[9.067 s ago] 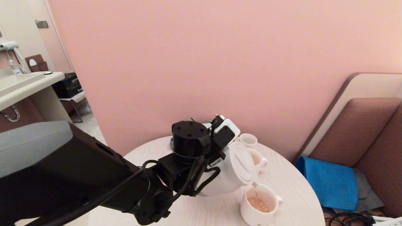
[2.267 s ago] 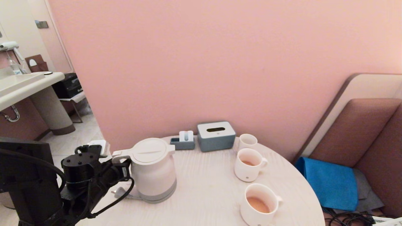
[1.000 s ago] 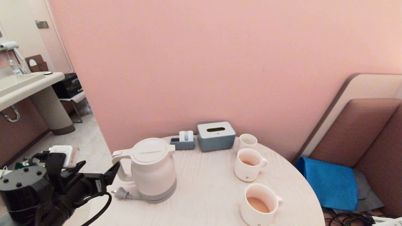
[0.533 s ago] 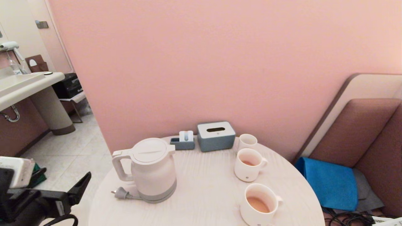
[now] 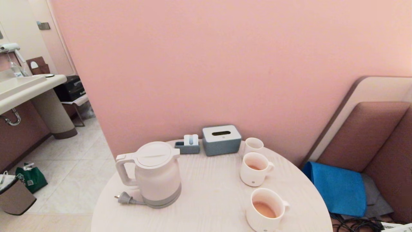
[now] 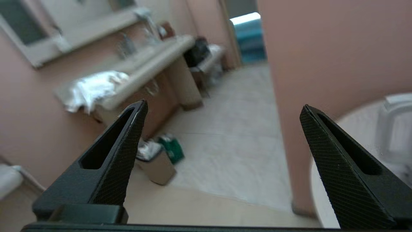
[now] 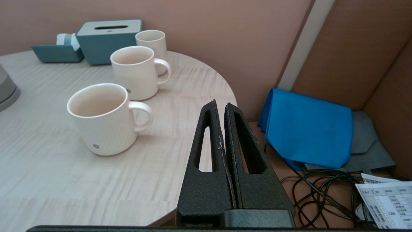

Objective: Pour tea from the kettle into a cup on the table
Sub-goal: Pick up the cup

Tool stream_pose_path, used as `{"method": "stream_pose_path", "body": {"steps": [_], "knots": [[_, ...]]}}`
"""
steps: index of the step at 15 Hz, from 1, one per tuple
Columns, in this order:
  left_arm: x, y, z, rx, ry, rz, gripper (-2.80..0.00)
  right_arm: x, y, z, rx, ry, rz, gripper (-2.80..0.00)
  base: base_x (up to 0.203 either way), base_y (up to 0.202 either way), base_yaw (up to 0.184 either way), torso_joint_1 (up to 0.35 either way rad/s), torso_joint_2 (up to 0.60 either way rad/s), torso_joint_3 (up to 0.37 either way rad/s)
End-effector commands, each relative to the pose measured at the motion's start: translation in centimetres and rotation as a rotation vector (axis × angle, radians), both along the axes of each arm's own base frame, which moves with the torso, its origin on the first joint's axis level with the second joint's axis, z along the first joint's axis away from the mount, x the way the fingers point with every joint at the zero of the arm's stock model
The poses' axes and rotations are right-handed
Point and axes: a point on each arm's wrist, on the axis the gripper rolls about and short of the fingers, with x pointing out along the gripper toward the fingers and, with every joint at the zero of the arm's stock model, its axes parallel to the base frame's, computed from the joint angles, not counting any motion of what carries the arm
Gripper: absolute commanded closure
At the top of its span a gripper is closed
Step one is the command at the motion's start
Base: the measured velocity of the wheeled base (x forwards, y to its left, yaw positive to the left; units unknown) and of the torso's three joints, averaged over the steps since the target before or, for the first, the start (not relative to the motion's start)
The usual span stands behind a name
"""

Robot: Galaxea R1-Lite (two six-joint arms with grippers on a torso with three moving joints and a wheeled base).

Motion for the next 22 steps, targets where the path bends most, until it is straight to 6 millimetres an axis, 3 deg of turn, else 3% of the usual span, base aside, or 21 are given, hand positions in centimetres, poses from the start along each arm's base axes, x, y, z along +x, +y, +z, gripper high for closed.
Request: {"method": "stream_pose_path", "body": {"steps": [1,6,10,16,17,18,22], "knots": [[-2.9,-0.3,-1.1,-0.029,-0.147,-0.035,-2.8,0.0,0.0,0.0,0.0,0.002,0.0,0.0,0.0,0.0,0.0,0.0,0.0,0.0],[-1.5,-0.8,-7.0,-0.157,0.071,-0.305,-2.8,0.0,0.0,0.0,0.0,0.0,0.0,0.0,0.0,0.0,0.0,0.0,0.0,0.0],[-2.8,-1.0,-9.6,-0.226,0.108,-0.417,-2.8,0.0,0.0,0.0,0.0,0.001,0.0,0.0,0.0,0.0,0.0,0.0,0.0,0.0],[-3.0,-1.0,-10.0,-0.285,0.14,-0.436,-2.8,0.0,0.0,0.0,0.0,0.002,0.0,0.0,0.0,0.0,0.0,0.0,0.0,0.0],[-2.9,-1.0,-10.1,-0.284,0.142,-0.436,-2.14,0.0,0.0,0.0,0.0,0.002,0.0,0.0,0.0,0.0,0.0,0.0,0.0,0.0],[-3.0,-1.0,-10.1,-0.287,0.141,-0.437,0.0,0.0,0.0,0.0,0.0,0.0,0.0,0.0,0.0,0.0,0.0,0.0,0.0,0.0],[-2.9,-1.0,-10.1,-0.293,0.14,-0.436,0.0,0.0,0.0,0.0,0.0,0.002,0.0,0.0,0.0,0.0,0.0,0.0,0.0,0.0]]}}
